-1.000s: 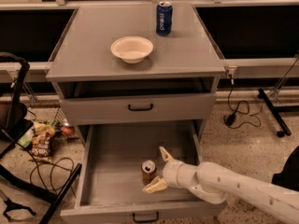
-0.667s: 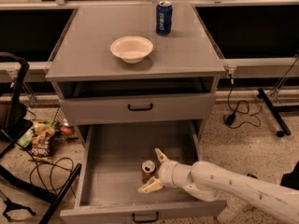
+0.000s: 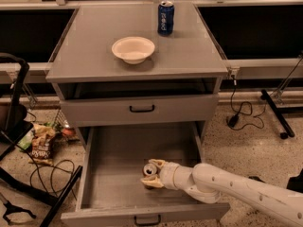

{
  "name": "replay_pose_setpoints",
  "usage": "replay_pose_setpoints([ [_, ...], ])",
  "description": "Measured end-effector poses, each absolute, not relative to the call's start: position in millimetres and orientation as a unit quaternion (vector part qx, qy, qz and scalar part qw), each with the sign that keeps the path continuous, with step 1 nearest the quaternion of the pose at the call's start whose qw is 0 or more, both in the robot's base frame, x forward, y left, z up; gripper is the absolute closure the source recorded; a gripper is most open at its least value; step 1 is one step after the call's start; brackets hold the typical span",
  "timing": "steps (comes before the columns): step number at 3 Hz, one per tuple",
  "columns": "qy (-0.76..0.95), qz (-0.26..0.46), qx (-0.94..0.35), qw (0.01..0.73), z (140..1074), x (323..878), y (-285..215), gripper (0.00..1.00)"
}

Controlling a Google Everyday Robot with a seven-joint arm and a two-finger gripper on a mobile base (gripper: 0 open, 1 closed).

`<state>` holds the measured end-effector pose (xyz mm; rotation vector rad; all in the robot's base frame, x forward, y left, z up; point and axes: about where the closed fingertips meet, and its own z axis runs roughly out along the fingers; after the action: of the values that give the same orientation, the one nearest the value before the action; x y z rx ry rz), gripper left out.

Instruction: Pick orange can from middle drawer and place on counter

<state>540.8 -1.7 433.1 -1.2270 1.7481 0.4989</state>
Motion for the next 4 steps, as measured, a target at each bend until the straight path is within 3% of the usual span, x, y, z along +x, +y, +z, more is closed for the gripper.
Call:
replay_pose_setpoints([
  [2, 0.701, 0.198, -0.513, 0.454, 468.8, 535.3, -5.3, 0.94],
  [4, 0.694, 0.257, -0.533, 0.410, 607.1, 483.0, -7.9, 1.00],
])
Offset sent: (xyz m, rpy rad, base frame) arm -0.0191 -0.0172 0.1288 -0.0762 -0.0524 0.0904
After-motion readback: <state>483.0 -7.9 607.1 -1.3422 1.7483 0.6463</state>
